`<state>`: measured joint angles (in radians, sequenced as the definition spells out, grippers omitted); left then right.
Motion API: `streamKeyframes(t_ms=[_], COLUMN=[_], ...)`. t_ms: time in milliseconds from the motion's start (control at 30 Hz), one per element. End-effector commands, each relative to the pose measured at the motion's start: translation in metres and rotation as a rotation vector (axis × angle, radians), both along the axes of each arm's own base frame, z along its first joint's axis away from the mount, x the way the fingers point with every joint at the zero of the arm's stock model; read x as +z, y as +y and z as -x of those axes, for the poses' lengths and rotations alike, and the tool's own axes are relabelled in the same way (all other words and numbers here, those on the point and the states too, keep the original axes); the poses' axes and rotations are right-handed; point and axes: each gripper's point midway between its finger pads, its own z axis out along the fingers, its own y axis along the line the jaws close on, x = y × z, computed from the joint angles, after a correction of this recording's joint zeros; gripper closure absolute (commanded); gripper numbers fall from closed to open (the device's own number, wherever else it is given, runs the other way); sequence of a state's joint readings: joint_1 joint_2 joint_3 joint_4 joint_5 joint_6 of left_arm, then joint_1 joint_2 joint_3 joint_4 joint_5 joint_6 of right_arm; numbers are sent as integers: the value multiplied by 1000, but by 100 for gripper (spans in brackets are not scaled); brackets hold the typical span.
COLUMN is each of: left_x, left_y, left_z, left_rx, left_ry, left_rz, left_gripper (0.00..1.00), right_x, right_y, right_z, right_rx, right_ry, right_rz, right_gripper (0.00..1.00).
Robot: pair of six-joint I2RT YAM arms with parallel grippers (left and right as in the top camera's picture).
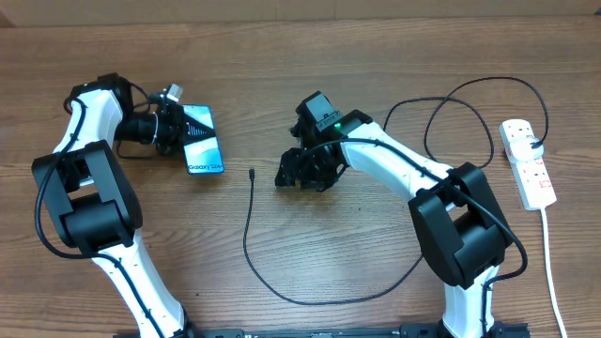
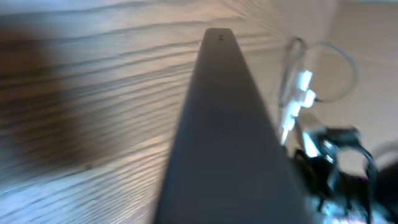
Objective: Plug charger to phone and switch on socket
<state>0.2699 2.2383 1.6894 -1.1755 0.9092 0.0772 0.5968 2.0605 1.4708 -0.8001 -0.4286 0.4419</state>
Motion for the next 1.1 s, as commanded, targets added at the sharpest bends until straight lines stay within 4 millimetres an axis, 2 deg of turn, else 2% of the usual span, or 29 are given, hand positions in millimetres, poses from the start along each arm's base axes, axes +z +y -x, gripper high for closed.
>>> streamKeyframes(t_ms=[0, 167, 367, 467, 567, 700, 767, 867, 933, 967, 1067], left_x=[8, 10, 17, 18, 18, 19, 19, 19, 19, 19, 19], left_y=[6, 5, 15, 19, 19, 18, 17, 17, 17, 17, 17], left_z=[-3, -2, 0, 4, 8, 11, 11, 11, 11, 11, 11], left_rx=[85, 87, 126, 126, 104, 98, 98, 97, 97, 97, 97], left_ry=[81, 86, 96, 102, 98, 105, 106, 106, 106, 106, 106], left_rz=[-54, -38, 17, 23, 20, 23, 24, 24, 24, 24, 24], left_gripper=[96, 96, 96, 96, 96, 96, 96, 96, 96, 96, 96], right_x=[-5, -4, 14, 16, 11, -8, -21, -44, -56, -60, -58], right_y=[1, 17, 44, 57, 70, 80, 79, 67, 51, 35, 15], right_z=[-1, 4, -7, -14, -16, -12, -9, 0, 6, 9, 9], right_rx=[-35, -20, -14, -21, -13, 3, 12, 4, -8, -15, -58], right_ry=[-67, -165, -342, -413, -446, -450, -431, -367, -310, -270, -189], right_rz=[107, 190, 218, 208, 188, 200, 220, 282, 342, 387, 419], right_gripper=[45, 48, 48, 47, 47, 47, 47, 48, 48, 48, 48])
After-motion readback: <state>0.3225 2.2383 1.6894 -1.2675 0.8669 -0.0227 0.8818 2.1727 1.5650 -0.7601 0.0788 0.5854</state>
